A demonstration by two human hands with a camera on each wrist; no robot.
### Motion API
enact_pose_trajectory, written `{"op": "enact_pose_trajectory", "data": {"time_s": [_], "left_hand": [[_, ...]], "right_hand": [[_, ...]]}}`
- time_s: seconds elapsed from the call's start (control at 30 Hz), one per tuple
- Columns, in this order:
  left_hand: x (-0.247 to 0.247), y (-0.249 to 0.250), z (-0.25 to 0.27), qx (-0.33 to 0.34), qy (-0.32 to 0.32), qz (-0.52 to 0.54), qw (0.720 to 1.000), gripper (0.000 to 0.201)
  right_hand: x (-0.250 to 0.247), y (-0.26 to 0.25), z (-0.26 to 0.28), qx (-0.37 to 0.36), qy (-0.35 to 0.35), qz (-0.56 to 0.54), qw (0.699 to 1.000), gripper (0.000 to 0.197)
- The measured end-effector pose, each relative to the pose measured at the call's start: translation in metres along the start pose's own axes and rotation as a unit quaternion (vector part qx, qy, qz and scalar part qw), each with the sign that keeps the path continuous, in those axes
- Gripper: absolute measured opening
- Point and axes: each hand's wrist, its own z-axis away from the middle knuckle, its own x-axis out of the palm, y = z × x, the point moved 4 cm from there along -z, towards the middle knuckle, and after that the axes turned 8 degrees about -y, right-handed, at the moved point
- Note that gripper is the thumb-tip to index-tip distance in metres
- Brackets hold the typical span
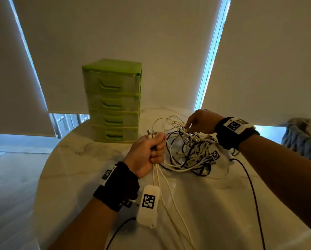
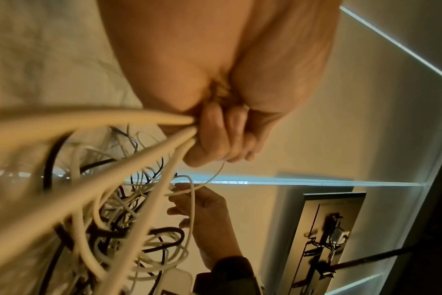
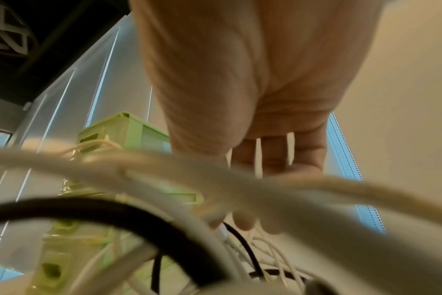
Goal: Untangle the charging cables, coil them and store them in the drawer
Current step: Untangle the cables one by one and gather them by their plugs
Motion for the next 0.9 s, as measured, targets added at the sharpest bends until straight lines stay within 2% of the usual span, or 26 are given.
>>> {"op": "enact_pose_trajectory", "data": {"time_s": [0.13,0.23,0.33,0.4,0.5,0.57,0.6,0.63,0.7,0.73,0.83,0.9], "left_hand": [[0.000,-0.001,0.001,-0.001,0.002,0.002,1.000,0.018],[0.003,-0.001,0.002,-0.005,-0.005,0.006,1.000,0.020],[0.004,0.002,0.001,0.018,0.000,0.011,1.000,0.019],[0.003,0.008,-0.002,0.042,0.012,0.014,0.999,0.020],[0.008,0.022,-0.004,0.083,0.020,-0.005,0.996,0.011],[0.022,0.034,-0.005,0.106,0.008,-0.031,0.994,0.008],[0.032,0.040,-0.009,0.114,0.004,-0.065,0.991,0.010],[0.044,0.046,-0.014,0.116,0.008,-0.125,0.985,0.011],[0.065,0.053,-0.029,0.103,0.039,-0.258,0.960,0.017],[0.072,0.056,-0.038,0.095,0.056,-0.290,0.950,0.018],[0.082,0.056,-0.057,0.071,0.069,-0.291,0.952,0.006],[0.082,0.051,-0.061,0.062,0.068,-0.283,0.955,0.016]], "right_hand": [[0.005,0.003,-0.004,-0.016,-0.021,0.014,1.000,0.019],[0.003,0.004,-0.006,-0.039,0.014,0.016,0.999,0.014],[-0.007,0.006,-0.002,-0.057,0.041,-0.103,0.992,0.013],[-0.016,0.006,0.004,-0.057,0.051,-0.240,0.968,0.018],[-0.032,0.002,0.022,-0.072,0.099,-0.432,0.894,0.020],[-0.042,-0.001,0.034,-0.086,0.108,-0.504,0.852,0.018],[-0.046,-0.003,0.039,-0.093,0.100,-0.523,0.841,0.017],[-0.049,-0.005,0.043,-0.099,0.085,-0.529,0.839,0.017],[-0.055,-0.012,0.052,-0.116,0.056,-0.501,0.856,0.017],[-0.059,-0.016,0.057,-0.128,0.054,-0.485,0.863,0.017],[-0.071,-0.026,0.073,-0.157,0.094,-0.462,0.868,0.014],[-0.077,-0.029,0.082,-0.163,0.137,-0.402,0.891,0.014]]}}
